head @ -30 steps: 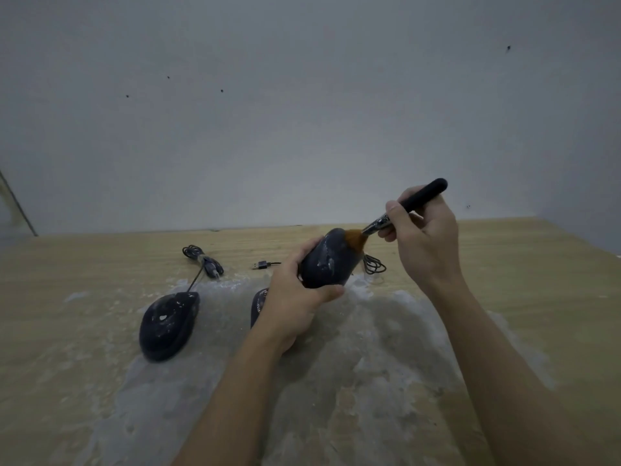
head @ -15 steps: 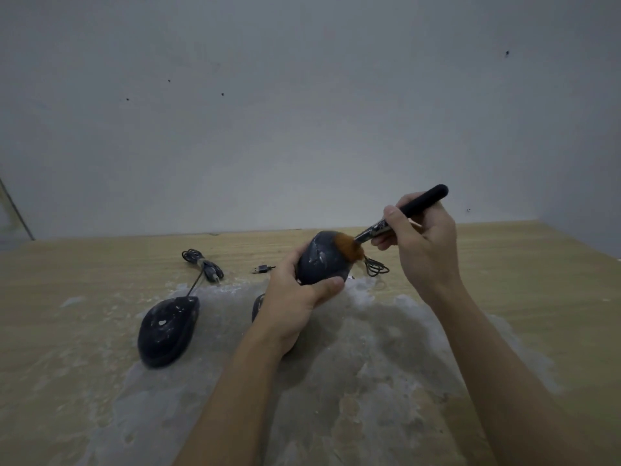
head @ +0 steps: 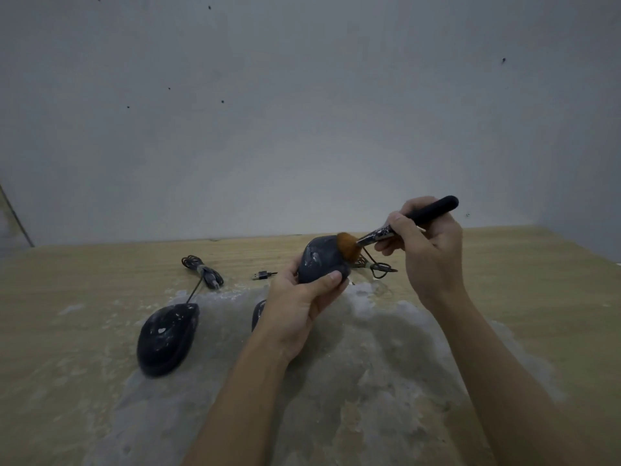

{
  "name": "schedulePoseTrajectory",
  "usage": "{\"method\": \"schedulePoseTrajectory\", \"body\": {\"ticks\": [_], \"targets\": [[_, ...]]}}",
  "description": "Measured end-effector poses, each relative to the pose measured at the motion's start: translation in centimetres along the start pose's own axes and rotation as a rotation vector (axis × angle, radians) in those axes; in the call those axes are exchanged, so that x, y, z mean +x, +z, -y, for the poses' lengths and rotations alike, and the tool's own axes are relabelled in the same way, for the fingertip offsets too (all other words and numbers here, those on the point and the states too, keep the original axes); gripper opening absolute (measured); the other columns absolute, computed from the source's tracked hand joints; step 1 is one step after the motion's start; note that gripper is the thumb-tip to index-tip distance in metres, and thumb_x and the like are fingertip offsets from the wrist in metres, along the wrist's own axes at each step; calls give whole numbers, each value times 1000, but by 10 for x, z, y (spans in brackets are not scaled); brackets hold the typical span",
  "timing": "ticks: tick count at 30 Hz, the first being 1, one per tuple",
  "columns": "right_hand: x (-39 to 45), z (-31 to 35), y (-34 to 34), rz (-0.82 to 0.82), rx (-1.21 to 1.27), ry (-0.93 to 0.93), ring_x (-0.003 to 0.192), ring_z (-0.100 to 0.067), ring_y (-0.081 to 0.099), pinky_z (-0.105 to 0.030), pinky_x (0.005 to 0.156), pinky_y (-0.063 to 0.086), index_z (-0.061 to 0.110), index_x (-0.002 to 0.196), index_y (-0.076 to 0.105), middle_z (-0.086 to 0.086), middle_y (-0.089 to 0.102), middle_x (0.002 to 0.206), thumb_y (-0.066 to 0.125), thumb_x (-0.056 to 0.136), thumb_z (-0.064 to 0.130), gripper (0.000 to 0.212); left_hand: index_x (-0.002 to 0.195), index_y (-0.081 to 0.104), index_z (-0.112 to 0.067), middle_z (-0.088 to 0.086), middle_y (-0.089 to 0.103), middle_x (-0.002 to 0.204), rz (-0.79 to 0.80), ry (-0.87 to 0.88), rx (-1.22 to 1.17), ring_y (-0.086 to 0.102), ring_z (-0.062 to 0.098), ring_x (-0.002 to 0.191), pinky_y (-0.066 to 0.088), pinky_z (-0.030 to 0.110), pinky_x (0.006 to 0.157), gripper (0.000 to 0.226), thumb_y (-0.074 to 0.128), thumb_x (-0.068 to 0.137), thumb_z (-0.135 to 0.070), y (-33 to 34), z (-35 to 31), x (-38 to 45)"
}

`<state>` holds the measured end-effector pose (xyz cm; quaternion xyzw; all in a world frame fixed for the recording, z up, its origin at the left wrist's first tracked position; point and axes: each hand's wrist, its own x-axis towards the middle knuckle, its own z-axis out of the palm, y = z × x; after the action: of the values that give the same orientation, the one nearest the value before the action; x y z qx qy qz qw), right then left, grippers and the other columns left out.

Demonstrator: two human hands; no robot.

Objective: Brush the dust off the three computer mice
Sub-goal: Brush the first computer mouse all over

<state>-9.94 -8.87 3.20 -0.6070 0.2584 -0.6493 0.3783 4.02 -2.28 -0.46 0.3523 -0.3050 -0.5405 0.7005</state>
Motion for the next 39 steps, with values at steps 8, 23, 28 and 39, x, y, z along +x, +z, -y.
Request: {"method": "schedulePoseTrajectory", "body": {"ticks": [8,23,28,39], "targets": [[-3,-1,3,131,93,22,49,-20,54,-28,46,48,8,74,51,-8,53,60,54,77,7,5,114,55,-3,14,67,99,-35,16,-54,67,25,88,59,26,71,42,56,76,16,3,0,0],[-7,0,8,250,34,7,49,-20,49,-26,44,43,8,68,53,-14,51,60,55,72,5,5,119,56,-3,13,68,108,13,36,20,66,23,94,56,32,78,62,70,60,-9,3,-5,-4],[-5,0,5,116,44,-43,50,-24,51,-30,47,46,7,70,53,-15,53,60,55,75,7,6,115,57,-5,7,71,96,-21,57,36,69,18,86,58,24,70,61,70,55,-5,2,-5,-2],[-6,0,4,222,49,13,47,-22,57,-26,45,50,3,73,54,-11,57,59,57,78,7,7,116,56,-5,9,68,100,-53,109,86,65,23,94,56,27,78,60,71,58,-2,-3,-3,0]]}}
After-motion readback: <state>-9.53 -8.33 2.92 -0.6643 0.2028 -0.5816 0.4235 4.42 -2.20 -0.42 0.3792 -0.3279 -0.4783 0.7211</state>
